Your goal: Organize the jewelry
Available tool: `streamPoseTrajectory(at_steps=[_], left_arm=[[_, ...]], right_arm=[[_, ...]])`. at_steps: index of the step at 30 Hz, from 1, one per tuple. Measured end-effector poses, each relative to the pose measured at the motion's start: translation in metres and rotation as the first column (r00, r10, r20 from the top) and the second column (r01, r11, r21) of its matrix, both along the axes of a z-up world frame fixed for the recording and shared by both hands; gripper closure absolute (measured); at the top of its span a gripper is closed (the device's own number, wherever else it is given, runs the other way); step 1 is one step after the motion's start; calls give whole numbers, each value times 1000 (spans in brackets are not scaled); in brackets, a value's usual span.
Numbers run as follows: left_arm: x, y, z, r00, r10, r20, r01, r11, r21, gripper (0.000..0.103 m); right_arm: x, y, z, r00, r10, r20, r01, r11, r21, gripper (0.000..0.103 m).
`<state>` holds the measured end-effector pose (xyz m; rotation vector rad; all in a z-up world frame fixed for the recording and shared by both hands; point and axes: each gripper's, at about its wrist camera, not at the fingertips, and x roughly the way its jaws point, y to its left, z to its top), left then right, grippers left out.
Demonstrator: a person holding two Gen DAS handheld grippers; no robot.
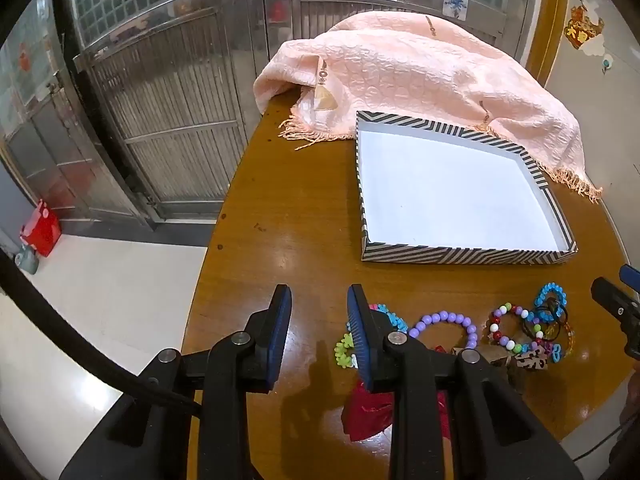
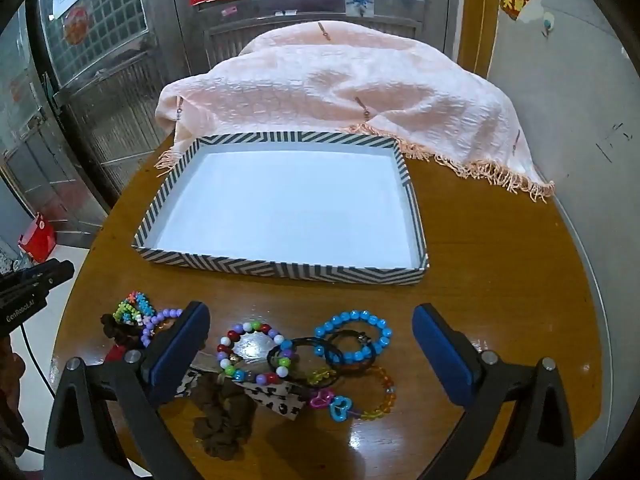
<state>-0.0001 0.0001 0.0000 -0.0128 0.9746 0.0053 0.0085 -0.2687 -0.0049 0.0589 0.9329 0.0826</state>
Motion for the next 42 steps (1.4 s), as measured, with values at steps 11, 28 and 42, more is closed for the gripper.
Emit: streamPoseTrajectory(at_steps=[11, 28, 42], left_arm=[[-4, -5, 2, 1000, 4, -10, -4, 1000, 1, 81], [4, -9, 0, 1000, 7, -14, -7, 1000, 4, 81], [7, -12, -4, 1000, 0, -25, 0, 1000, 12, 81]], right_arm=[[4, -7, -12, 1000, -21, 24, 21, 1000, -11, 0], [6, -21, -17, 998, -32, 61, 32, 999, -2, 0], [7, -17, -24, 999, -32, 18, 31, 999, 19, 0]])
